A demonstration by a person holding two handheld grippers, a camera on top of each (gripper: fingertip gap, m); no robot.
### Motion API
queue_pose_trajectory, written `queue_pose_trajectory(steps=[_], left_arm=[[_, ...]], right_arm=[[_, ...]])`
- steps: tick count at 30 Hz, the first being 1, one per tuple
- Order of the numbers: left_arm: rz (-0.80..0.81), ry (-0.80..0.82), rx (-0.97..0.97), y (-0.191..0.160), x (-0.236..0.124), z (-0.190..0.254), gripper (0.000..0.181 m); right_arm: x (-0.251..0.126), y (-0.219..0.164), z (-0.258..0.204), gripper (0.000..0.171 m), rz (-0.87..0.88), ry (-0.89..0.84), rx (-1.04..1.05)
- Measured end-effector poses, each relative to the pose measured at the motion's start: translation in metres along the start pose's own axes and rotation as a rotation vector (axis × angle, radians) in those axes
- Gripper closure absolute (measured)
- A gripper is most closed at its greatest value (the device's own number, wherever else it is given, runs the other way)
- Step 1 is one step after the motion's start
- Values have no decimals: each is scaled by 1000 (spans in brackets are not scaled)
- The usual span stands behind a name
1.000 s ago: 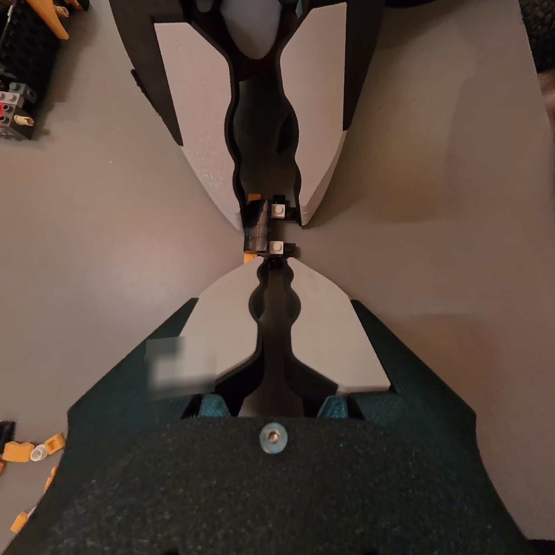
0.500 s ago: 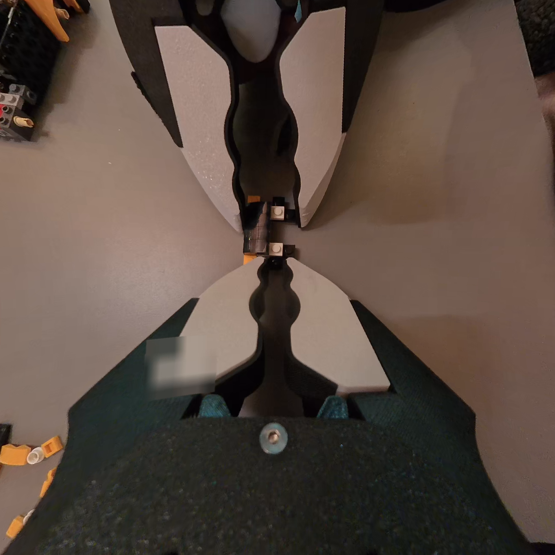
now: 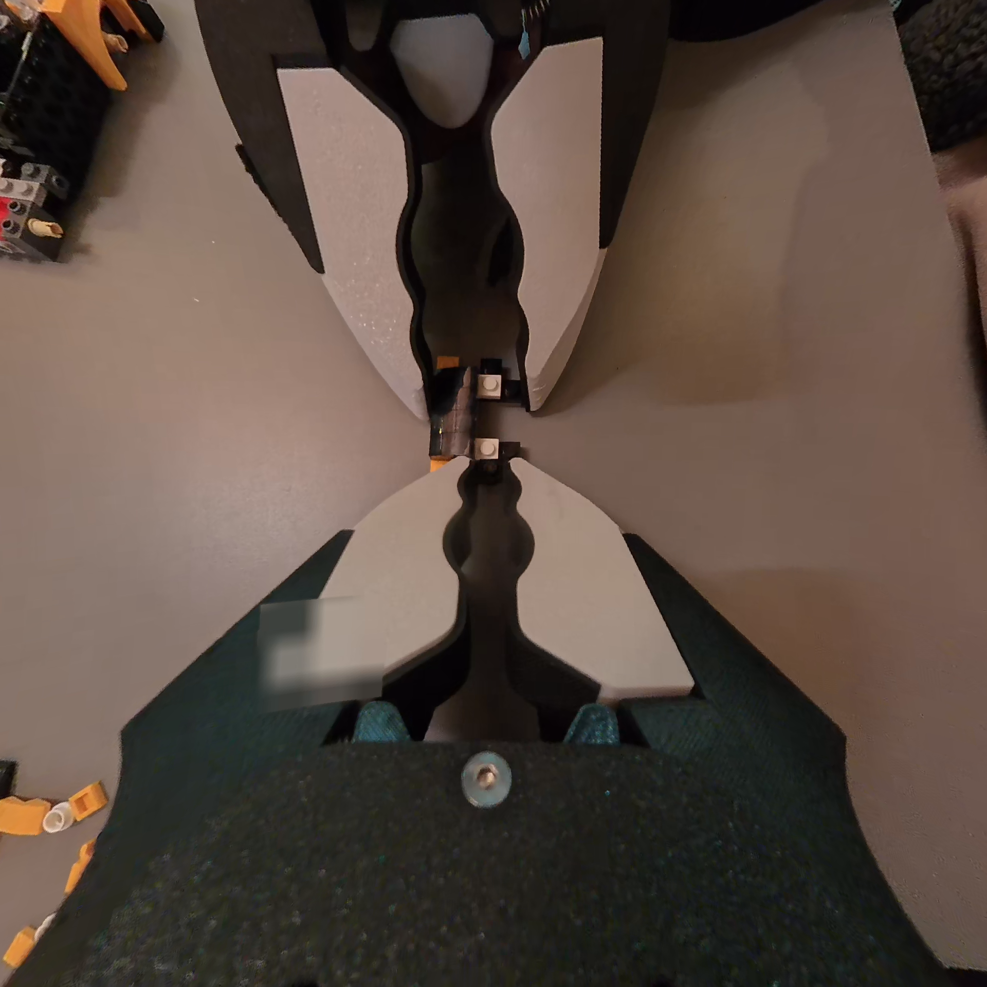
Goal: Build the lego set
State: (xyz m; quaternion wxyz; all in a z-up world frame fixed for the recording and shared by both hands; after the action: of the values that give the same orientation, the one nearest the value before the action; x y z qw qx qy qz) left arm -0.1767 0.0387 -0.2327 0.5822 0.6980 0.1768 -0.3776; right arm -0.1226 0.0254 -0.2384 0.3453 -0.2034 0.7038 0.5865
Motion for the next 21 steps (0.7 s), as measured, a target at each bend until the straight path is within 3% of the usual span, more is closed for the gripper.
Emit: queue_pose_trajectory(steps=[21], left_arm=[[17,16,-27,-5,-16,-5,169]], right_arm=[[-18,1,-2,132,34,3,-13]])
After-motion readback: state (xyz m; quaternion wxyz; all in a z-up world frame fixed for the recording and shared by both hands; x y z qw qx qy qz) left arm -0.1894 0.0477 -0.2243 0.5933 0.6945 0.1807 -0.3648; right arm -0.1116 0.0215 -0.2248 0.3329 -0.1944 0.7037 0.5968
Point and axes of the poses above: each gripper's, where its closed fingertips meet, x out along the fingers, y out of its top, z = x × y across the jaws, the point moved 3 cm from there along -x, back along the fingers, and after that the axes turned 3 degrees about y, right-handed, at the moved point
